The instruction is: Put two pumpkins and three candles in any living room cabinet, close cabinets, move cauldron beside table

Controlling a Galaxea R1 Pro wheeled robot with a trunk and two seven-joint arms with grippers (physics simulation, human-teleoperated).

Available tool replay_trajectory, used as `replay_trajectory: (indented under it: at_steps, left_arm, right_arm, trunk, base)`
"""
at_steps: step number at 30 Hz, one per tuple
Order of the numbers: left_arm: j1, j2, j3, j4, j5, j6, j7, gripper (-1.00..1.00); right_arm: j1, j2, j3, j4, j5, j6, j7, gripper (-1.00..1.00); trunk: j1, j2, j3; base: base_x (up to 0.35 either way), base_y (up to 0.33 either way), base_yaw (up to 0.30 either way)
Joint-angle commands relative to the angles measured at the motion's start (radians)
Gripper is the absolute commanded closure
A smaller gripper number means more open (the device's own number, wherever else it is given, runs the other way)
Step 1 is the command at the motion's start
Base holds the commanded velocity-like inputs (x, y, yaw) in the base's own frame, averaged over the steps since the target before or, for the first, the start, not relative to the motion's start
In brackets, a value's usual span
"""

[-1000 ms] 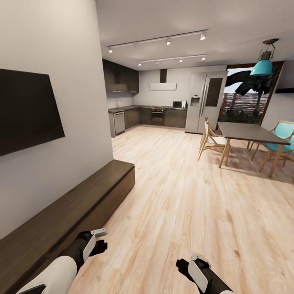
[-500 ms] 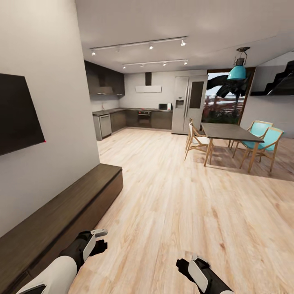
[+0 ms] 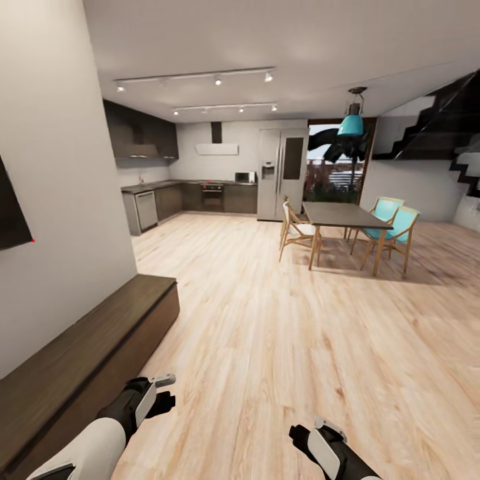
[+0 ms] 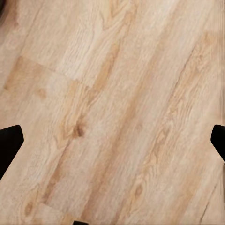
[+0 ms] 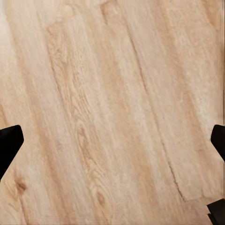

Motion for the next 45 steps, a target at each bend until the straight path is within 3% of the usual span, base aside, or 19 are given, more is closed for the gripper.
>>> replay_trajectory:
  at_steps: [1, 17, 45]
  left_arm:
    - [0.000, 0.000, 0.000, 0.000, 0.000, 0.000, 0.000, -1.00]
    - [0.000, 0.000, -0.001, 0.000, 0.000, -0.001, 0.000, -1.00]
    - [0.000, 0.000, -0.002, 0.000, -0.001, -0.004, 0.000, -1.00]
  right_arm:
    - [0.000, 0.000, -0.001, 0.000, 0.000, 0.000, 0.001, -1.00]
    - [0.000, 0.000, -0.001, 0.001, 0.002, -0.002, 0.001, -1.00]
    - [0.000, 0.002, 0.005, 0.003, 0.017, -0.043, 0.000, -1.00]
  trunk:
    - [0.000, 0.000, 0.001]
    - [0.000, 0.000, 0.016]
    - [0.000, 0.000, 0.017]
  base:
    - [0.000, 0.000, -0.244]
    - [0.155, 0.000, -0.228]
    - [0.320, -0.025, -0.010]
